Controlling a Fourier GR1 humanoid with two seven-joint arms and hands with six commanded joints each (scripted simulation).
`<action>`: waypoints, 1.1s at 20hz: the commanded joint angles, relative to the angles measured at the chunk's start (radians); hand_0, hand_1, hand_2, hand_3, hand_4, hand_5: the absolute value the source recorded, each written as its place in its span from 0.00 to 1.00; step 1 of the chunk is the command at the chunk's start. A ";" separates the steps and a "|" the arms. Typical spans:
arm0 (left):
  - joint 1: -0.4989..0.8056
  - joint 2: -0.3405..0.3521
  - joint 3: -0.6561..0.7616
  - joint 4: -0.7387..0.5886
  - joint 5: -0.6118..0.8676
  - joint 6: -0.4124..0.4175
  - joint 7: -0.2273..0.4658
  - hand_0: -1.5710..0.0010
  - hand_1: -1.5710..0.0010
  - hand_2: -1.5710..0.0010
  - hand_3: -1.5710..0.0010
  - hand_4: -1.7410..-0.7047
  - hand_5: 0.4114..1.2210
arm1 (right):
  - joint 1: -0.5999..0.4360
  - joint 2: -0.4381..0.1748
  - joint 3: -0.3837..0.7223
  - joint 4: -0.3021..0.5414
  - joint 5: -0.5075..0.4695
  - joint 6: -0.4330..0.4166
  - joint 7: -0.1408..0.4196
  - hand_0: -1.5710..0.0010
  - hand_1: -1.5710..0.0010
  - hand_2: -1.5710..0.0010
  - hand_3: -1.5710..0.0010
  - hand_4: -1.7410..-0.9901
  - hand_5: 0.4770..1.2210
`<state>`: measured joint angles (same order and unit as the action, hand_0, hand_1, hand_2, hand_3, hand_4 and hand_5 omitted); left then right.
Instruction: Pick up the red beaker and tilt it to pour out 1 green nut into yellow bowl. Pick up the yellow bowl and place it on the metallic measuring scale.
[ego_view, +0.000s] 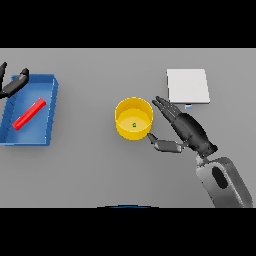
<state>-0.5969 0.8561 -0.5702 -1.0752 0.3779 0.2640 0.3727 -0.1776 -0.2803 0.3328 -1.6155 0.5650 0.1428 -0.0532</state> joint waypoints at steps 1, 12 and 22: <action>0.003 0.001 -0.003 -0.009 -0.001 0.003 0.002 1.00 1.00 1.00 1.00 0.99 0.31 | -0.028 -0.018 0.037 0.006 0.039 0.027 -0.011 1.00 1.00 1.00 1.00 0.69 0.30; 0.010 0.005 0.009 0.007 0.017 -0.022 -0.023 1.00 1.00 1.00 1.00 0.98 0.34 | -0.356 -0.131 0.281 0.212 0.276 0.249 -0.139 1.00 1.00 1.00 1.00 0.70 0.31; 0.042 0.014 0.017 -0.023 0.030 -0.007 -0.038 1.00 1.00 1.00 1.00 0.98 0.33 | -0.510 -0.078 0.392 0.434 0.362 0.318 -0.146 1.00 1.00 1.00 1.00 0.63 0.34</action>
<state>-0.5552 0.8698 -0.5534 -1.0982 0.4075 0.2570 0.3352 -0.6881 -0.3582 0.7246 -1.1817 0.9272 0.4608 -0.2003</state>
